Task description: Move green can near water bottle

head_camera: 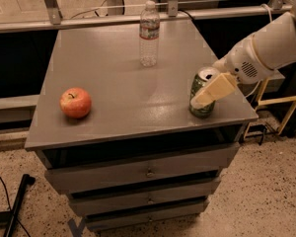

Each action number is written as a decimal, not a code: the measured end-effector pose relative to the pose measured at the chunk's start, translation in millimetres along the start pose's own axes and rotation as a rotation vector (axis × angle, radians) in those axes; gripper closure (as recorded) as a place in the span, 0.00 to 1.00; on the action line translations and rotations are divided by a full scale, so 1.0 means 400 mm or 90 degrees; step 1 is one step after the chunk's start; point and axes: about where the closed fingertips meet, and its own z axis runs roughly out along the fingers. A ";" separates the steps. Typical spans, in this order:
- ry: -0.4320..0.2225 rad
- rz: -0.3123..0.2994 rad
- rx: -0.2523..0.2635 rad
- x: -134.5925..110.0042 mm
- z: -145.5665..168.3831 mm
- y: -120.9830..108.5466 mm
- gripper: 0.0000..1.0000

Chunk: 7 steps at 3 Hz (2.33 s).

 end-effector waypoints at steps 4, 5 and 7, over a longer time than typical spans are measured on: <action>-0.023 -0.028 0.030 -0.165 -0.001 -0.150 1.00; -0.055 -0.028 0.064 -0.256 0.031 -0.256 1.00; -0.086 0.029 0.087 -0.285 0.156 -0.374 0.89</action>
Offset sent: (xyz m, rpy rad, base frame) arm -0.0004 0.0014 0.0007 -0.0009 -0.0007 0.0035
